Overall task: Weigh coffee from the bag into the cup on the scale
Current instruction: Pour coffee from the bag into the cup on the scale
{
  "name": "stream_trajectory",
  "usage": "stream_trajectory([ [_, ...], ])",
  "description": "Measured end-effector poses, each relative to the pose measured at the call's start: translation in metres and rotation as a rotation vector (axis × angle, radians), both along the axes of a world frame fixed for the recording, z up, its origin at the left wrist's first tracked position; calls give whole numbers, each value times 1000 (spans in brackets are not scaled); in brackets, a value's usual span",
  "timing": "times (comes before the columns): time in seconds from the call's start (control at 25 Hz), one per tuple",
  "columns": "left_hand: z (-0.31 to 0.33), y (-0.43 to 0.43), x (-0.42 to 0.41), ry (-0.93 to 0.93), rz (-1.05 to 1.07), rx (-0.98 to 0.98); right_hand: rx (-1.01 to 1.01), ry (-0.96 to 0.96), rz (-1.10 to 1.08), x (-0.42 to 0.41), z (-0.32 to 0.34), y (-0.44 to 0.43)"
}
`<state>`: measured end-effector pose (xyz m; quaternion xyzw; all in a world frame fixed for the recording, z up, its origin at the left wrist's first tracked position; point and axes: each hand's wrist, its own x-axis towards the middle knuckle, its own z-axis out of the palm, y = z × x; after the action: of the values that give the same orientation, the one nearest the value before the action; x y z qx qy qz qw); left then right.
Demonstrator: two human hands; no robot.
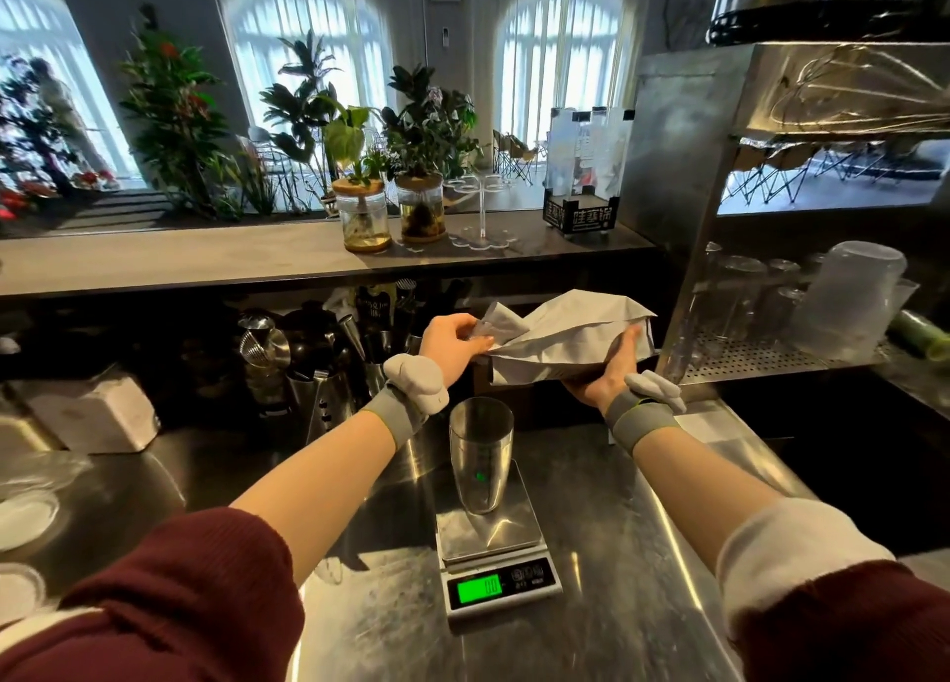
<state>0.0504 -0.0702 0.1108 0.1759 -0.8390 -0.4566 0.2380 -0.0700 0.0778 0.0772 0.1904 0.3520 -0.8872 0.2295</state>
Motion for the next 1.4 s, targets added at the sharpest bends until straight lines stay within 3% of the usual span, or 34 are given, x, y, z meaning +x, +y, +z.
stream_trajectory([
  [0.36, -10, -14, 6, -162, -7, 153, -17, 8, -22, 6, -11, -4],
  [0.68, -18, -15, 6, -223, -18, 107, -31, 53, -24, 4, -8, 1],
  [0.88, -24, -15, 4, -187, 50, -23, -21, 61, -10, 8, -9, 1],
  [1.4, -29, -17, 4, -183, 3, 46, -20, 102, 1, 9, -5, 3],
])
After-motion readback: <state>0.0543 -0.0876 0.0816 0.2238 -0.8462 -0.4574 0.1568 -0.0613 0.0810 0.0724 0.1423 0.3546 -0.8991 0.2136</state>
